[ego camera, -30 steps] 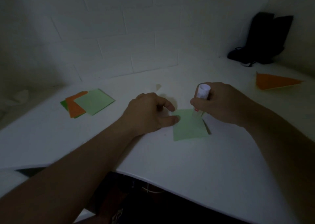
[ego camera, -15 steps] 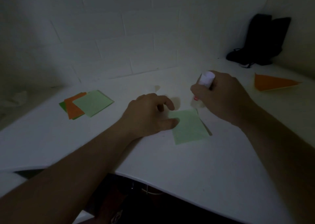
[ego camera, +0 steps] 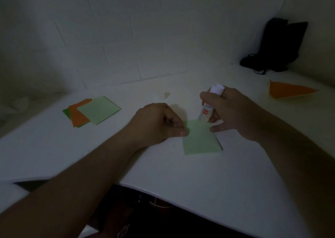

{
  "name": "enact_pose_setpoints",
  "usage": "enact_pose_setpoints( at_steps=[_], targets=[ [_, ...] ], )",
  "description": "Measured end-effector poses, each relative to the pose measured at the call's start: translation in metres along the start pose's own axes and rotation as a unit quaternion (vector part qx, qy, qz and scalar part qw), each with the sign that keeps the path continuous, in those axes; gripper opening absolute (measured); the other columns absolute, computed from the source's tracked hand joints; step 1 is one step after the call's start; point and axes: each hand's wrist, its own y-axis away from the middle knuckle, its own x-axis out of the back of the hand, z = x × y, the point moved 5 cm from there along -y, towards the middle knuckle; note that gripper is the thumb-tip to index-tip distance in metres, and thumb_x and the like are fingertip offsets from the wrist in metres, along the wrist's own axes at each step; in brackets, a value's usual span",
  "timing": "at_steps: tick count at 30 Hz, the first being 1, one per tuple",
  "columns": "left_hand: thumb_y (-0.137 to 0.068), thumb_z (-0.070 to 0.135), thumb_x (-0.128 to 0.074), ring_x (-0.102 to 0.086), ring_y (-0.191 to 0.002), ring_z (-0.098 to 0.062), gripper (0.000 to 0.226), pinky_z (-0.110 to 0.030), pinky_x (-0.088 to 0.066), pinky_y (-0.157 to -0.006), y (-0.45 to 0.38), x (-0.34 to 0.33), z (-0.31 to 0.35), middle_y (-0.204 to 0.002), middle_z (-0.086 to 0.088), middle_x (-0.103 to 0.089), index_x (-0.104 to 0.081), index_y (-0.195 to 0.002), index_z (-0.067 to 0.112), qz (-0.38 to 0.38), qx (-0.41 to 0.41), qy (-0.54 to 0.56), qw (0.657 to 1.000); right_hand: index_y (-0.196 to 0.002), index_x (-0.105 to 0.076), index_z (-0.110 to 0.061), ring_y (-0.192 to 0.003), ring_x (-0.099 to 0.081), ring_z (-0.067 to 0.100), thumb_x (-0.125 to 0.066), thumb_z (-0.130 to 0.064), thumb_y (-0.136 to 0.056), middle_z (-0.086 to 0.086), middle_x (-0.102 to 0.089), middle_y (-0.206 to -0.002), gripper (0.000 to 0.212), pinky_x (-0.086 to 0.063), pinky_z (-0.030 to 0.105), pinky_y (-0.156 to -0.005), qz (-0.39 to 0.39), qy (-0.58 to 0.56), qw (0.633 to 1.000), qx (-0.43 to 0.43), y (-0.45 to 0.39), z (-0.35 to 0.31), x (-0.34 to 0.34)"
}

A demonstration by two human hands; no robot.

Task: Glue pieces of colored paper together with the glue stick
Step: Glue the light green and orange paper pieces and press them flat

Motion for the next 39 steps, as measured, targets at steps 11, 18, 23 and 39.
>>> enact_pose_setpoints(
  at_steps=[11, 18, 23, 39],
  targets=[
    [-0.052, 0.094, -0.055, -0.057, -0.097, -0.011, 0.073, -0.042, -0.052, -0.093, -0.002, -0.003, -0.002, -0.098, 0.018, -0.054, -0.066, -0.106, 0.046, -0.022, 0.038, -0.111, 0.993, -0.102, -0.070, -0.032, -0.082, -0.072, 0.012, -0.063, -0.058, -0.092, -0.007, -0.074, -0.091, 0.029, -0.066, 0.039, -0.070, -0.014, 0.100, 0.994, 0.050, 0.003, -0.005, -0.003],
    [-0.054, 0.095, -0.053, -0.056, -0.095, -0.014, 0.073, -0.042, -0.051, -0.092, -0.004, -0.003, -0.004, -0.095, 0.019, -0.054, -0.065, -0.108, 0.048, -0.004, 0.043, -0.127, 0.991, -0.072, -0.058, -0.021, -0.059, -0.057, 0.000, -0.060, -0.053, -0.097, -0.015, -0.063, -0.065, 0.041, -0.039, 0.026, -0.061, 0.090, 0.216, 0.959, 0.163, 0.008, -0.024, 0.000],
    [-0.053, 0.095, -0.052, -0.055, -0.093, -0.014, 0.071, -0.042, -0.051, -0.091, -0.004, -0.005, -0.005, -0.092, 0.019, -0.052, -0.062, -0.107, 0.050, -0.003, 0.047, -0.132, 0.990, -0.076, -0.064, -0.019, -0.070, -0.060, -0.001, -0.062, -0.040, -0.099, -0.003, -0.067, -0.070, 0.031, -0.037, 0.010, -0.054, 0.050, 0.282, 0.941, 0.182, 0.009, -0.027, -0.021],
    [-0.052, 0.092, -0.051, -0.054, -0.080, -0.018, 0.051, -0.038, -0.050, -0.077, -0.007, -0.004, -0.002, -0.082, 0.014, -0.052, -0.046, -0.076, 0.048, -0.021, 0.040, -0.129, 0.991, -0.076, -0.041, -0.047, -0.070, -0.056, -0.006, -0.064, -0.044, -0.097, -0.019, -0.057, -0.072, 0.031, -0.033, 0.008, -0.061, -0.008, 0.260, 0.944, 0.202, -0.005, -0.015, -0.054]
  ],
)
